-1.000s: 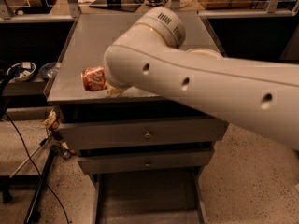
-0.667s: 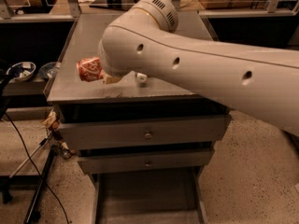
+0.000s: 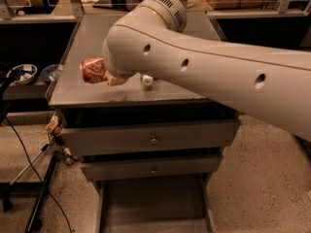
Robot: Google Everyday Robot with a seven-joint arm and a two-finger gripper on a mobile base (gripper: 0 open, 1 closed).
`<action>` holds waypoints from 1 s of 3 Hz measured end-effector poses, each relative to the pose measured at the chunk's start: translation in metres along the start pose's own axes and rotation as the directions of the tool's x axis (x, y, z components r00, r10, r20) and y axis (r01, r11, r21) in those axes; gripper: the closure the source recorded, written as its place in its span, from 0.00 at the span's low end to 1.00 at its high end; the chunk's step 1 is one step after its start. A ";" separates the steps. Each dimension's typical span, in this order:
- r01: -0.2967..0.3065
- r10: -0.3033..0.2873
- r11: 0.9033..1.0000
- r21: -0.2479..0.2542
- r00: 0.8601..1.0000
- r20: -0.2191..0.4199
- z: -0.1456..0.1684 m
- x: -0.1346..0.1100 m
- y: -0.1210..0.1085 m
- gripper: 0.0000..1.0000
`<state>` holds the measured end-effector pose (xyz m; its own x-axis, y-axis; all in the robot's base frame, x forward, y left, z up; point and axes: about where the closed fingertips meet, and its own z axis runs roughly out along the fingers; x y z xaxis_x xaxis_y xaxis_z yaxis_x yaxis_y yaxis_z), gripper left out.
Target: Pick coke can from bottom drawer and place on counter
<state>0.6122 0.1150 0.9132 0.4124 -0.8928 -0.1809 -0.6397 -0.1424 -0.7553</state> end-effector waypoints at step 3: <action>-0.014 0.026 0.998 -0.054 0.972 0.235 0.083 -0.022 -0.017 1.00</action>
Offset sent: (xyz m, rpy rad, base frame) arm 0.0638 0.0453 -0.0338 0.1603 0.0700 0.1519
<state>0.6673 0.1727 0.8776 0.5365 -0.7708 -0.3437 -0.6794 -0.1529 -0.7177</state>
